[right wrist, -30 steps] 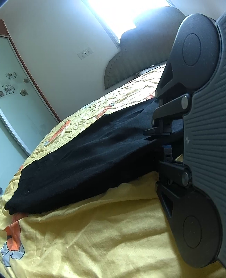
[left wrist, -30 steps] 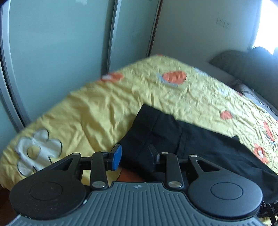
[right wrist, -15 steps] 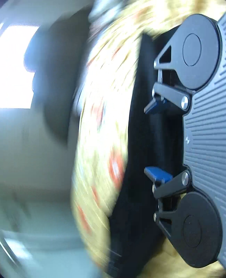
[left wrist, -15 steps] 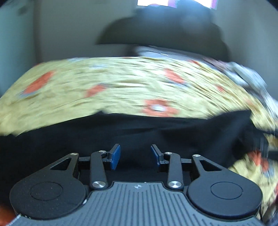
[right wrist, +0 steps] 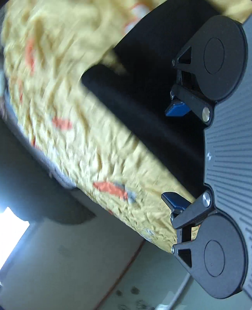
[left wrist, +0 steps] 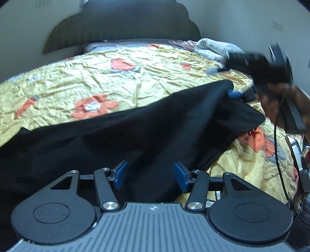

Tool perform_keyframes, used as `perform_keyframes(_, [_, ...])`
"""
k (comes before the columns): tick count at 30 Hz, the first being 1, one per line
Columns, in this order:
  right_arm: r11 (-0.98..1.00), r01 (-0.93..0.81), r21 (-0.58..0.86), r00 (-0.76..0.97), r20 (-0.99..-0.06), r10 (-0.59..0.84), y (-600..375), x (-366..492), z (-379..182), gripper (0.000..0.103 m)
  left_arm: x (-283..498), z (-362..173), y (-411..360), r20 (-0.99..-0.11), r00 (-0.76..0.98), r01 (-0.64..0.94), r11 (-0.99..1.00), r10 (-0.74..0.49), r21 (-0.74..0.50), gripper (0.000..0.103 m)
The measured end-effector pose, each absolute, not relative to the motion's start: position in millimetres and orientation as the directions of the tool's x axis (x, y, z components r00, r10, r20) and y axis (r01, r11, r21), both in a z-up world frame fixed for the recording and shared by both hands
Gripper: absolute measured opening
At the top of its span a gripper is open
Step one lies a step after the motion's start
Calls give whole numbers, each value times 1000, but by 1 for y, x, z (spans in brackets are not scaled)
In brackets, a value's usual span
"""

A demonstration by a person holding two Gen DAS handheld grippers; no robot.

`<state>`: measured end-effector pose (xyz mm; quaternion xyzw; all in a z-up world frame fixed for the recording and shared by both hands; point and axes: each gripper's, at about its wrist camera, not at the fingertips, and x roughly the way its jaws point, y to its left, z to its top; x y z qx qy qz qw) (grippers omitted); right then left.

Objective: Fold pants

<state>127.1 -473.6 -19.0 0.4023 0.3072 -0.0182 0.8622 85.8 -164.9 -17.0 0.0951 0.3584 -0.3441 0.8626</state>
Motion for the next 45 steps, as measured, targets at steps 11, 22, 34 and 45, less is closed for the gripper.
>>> perform_keyframes(11, [789, 240, 565, 773, -603, 197, -452, 215, -15, 80, 100, -22, -163, -694, 459, 620, 759, -555, -197, 58])
perform_keyframes(22, [621, 229, 749, 833, -481, 273, -491, 175, -34, 81, 99, -16, -165, -649, 388, 626, 704, -654, -335, 62])
perform_keyframes(34, [611, 267, 745, 863, -468, 193, -499, 221, -63, 58, 103, -22, -190, -685, 411, 637, 727, -602, -257, 62])
perform_keyframes(45, [610, 279, 742, 888, -440, 129, -497, 199, -31, 4, 95, -22, -232, -675, 445, 715, 687, -589, -128, 60])
